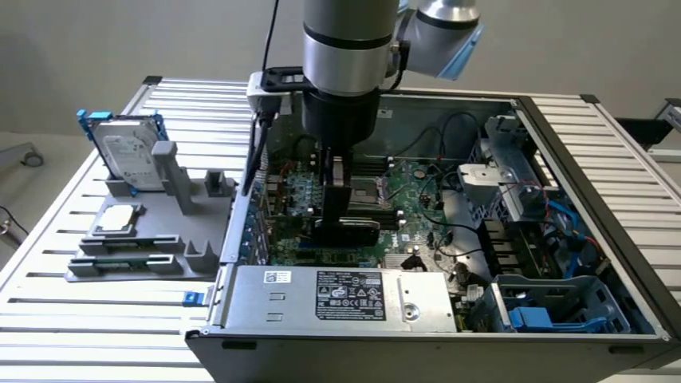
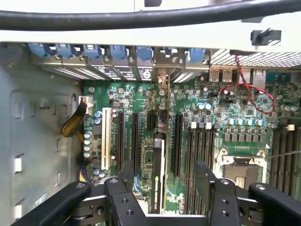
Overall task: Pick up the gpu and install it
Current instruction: 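Insert the gpu into the slot, then press down on the gpu until it lock into place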
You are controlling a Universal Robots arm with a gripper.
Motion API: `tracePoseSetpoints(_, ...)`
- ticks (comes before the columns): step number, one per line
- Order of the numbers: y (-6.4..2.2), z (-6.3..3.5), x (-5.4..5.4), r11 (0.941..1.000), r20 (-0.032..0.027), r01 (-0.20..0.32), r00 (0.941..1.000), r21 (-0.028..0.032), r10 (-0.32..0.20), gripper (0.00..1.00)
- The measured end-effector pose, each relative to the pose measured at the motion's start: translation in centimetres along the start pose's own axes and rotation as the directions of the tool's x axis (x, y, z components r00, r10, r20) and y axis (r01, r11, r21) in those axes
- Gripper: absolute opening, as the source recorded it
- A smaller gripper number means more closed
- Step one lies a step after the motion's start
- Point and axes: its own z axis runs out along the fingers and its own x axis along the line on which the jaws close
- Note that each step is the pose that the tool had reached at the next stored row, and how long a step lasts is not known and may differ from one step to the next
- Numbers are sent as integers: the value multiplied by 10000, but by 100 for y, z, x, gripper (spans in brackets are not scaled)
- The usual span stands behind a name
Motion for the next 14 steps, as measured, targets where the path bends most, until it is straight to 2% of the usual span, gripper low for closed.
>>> tracePoseSetpoints(14,0,-17,1,10000,3,1,10000,-5,-1,64)
